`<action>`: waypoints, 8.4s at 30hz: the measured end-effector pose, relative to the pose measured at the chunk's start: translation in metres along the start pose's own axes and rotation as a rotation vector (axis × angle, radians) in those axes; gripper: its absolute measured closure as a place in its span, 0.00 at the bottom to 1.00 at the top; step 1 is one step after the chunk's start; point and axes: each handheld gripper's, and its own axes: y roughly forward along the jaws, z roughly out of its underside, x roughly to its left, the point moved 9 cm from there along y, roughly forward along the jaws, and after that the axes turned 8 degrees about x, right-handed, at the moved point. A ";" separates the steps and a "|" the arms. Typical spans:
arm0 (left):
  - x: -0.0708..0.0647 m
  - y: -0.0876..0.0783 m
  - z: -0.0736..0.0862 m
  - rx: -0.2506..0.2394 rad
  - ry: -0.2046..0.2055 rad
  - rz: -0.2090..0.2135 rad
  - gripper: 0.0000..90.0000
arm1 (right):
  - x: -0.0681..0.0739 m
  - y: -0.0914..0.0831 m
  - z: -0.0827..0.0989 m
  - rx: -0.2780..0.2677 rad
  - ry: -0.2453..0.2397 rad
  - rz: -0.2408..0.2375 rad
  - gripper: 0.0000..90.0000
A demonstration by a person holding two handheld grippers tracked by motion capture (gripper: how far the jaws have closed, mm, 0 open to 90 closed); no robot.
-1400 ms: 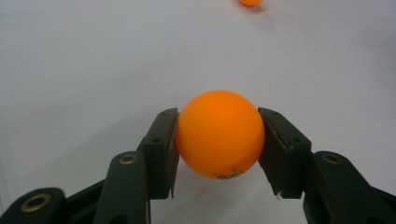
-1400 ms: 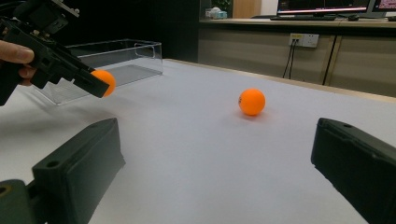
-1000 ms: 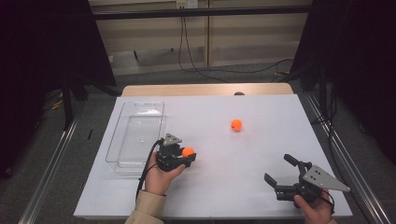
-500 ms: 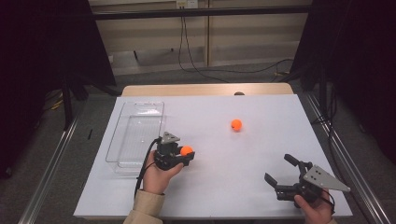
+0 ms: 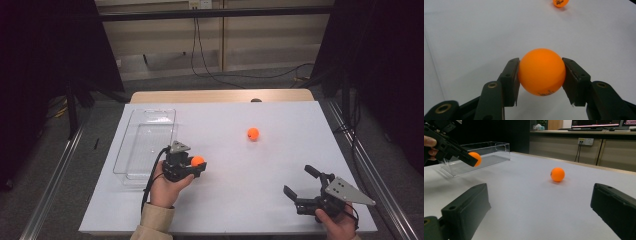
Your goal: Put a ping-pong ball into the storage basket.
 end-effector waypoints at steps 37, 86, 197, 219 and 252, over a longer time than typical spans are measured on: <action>0.008 -0.020 -0.010 -0.006 -0.002 -0.004 0.57 | 0.000 0.000 0.000 0.000 -0.001 -0.002 0.02; 0.027 -0.042 -0.025 -0.024 -0.028 -0.027 0.57 | -0.001 0.000 0.000 -0.003 0.000 0.000 0.01; 0.091 -0.068 -0.010 -0.070 -0.084 -0.195 0.57 | 0.001 -0.001 -0.002 -0.012 -0.003 -0.008 0.02; 0.103 -0.066 -0.004 -0.068 -0.104 -0.228 0.57 | 0.001 -0.001 -0.002 -0.012 -0.003 -0.009 0.02; 0.116 -0.066 0.003 -0.060 -0.128 -0.273 0.57 | 0.001 -0.001 -0.002 -0.013 -0.006 -0.010 0.02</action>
